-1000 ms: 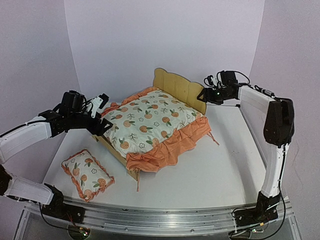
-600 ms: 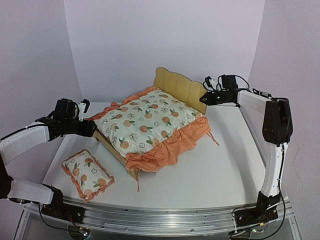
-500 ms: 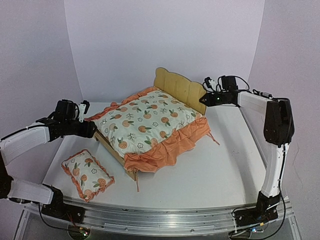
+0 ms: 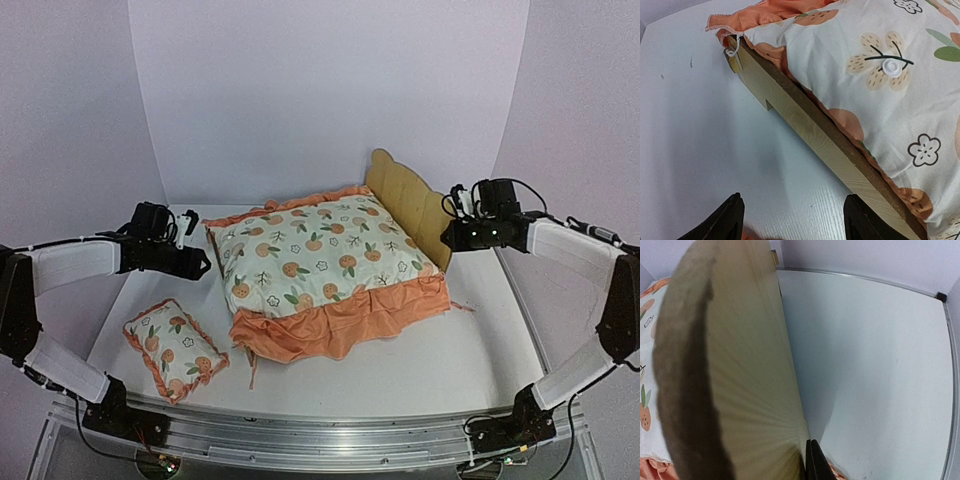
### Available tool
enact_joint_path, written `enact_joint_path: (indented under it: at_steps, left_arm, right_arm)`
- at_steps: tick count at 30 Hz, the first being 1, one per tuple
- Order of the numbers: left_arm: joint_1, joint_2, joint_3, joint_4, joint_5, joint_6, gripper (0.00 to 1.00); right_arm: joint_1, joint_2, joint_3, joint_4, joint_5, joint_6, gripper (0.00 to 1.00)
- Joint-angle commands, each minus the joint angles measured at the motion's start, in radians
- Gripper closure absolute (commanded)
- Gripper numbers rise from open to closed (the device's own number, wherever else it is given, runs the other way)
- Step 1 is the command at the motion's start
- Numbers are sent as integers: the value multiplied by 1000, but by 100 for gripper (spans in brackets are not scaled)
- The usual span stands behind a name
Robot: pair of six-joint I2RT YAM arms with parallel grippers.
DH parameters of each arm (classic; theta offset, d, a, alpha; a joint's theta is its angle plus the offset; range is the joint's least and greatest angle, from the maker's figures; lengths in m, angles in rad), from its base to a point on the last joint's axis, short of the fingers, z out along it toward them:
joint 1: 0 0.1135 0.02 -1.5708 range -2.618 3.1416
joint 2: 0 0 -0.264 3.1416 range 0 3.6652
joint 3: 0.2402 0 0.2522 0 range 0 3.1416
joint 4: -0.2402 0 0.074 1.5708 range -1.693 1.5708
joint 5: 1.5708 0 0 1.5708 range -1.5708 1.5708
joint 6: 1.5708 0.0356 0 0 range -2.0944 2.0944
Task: Set up the pet bed
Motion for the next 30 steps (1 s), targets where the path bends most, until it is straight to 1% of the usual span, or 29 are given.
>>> enact_joint_path:
  at_steps: [1, 6, 10, 14, 16, 19, 21, 24, 26, 30]
  left_arm:
    - [5, 95, 124, 65, 119, 44, 32]
    - [5, 229, 249, 47, 141, 92, 36]
    - [5, 315, 331, 42, 159, 150, 36]
    - [5, 417, 456, 20, 140, 213, 37]
    - [9, 470, 535, 18, 113, 244, 37]
    - [33, 518, 614, 46, 92, 281, 36]
    - [59, 549, 675, 58, 87, 287, 34]
    - [85, 581, 754, 52, 71, 307, 29]
    - [94, 578, 777, 61, 67, 310, 25]
    - [102, 536, 775, 85, 84, 321, 20]
  right_arm:
    - [56, -174, -73, -83, 214, 273, 100]
    - [197, -261, -107, -170, 453, 377, 100]
    - [304, -276, -129, -204, 556, 516, 100]
    - [418, -232, -122, -206, 640, 677, 100]
    - [478, -191, -86, -205, 684, 715, 100]
    - [572, -103, -3, -196, 734, 731, 100]
    - [611, -50, 44, -189, 742, 739, 97]
    - [629, -11, 76, -186, 725, 769, 89]
    - [629, -2, 80, -173, 690, 773, 83]
    - [629, 1, 89, -174, 594, 700, 66]
